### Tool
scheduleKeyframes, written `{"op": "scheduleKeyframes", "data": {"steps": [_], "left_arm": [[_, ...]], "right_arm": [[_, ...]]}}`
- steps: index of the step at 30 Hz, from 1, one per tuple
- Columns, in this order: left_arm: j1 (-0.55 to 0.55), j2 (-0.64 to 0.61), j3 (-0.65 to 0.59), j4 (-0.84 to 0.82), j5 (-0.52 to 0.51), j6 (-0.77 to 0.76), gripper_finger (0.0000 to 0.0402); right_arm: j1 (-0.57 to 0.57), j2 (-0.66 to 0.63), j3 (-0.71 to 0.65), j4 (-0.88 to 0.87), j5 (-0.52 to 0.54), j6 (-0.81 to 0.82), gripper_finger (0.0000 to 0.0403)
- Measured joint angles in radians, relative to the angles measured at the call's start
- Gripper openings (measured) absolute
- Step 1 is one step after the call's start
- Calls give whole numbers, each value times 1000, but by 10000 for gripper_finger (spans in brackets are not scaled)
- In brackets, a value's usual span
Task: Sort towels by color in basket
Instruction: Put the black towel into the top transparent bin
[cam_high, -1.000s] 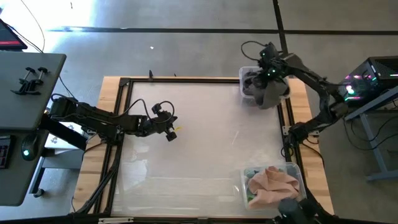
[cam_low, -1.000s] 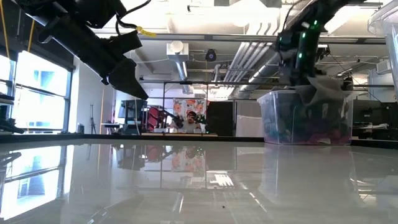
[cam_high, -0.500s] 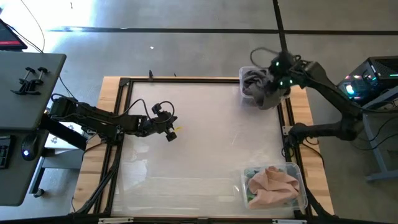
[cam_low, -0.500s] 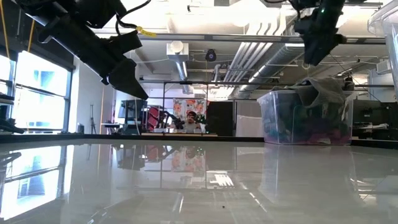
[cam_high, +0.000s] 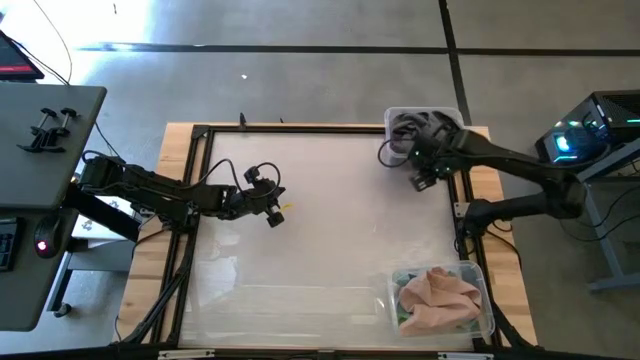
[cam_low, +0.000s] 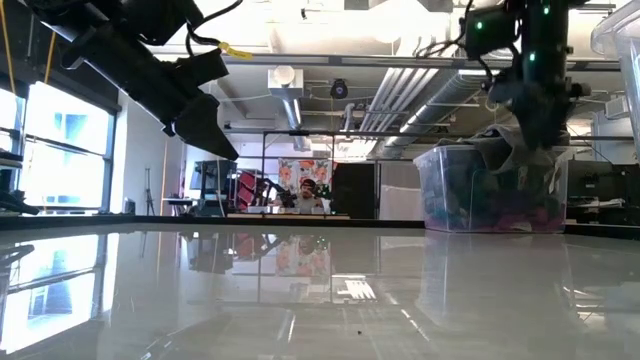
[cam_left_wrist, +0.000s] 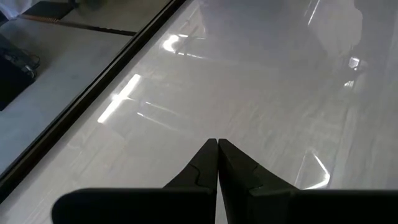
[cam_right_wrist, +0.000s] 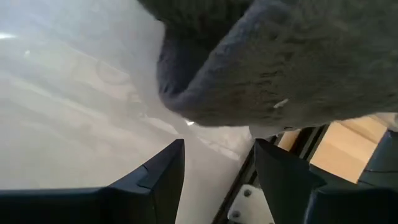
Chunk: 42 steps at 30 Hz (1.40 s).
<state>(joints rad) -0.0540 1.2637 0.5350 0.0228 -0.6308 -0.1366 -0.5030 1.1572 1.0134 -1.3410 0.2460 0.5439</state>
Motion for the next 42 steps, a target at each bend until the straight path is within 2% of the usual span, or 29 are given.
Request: {"op": "scheduleKeyframes", "data": {"steps": [7, 14, 19, 29, 34, 37, 42], "left_arm": [[0, 0, 0, 1, 0, 0, 0], [0, 0, 0, 1, 0, -8, 0], [0, 0, 0, 1, 0, -9, 0], [0, 0, 0, 3, 0, -10, 0], [0, 0, 0, 3, 0, -18, 0], [0, 0, 0, 3, 0, -18, 0], [0, 0, 0, 4, 0, -18, 0]], "right_arm": [[13, 0, -131, 165, 20, 43, 188], [13, 0, -199, 275, 127, 59, 188], [25, -4, -199, 313, 223, 61, 188], [91, -87, -142, 283, 281, 59, 188], [93, -151, -116, 292, 346, 48, 188], [77, -171, -115, 332, 404, 21, 188], [2, -161, -115, 451, 398, -76, 188]]}}
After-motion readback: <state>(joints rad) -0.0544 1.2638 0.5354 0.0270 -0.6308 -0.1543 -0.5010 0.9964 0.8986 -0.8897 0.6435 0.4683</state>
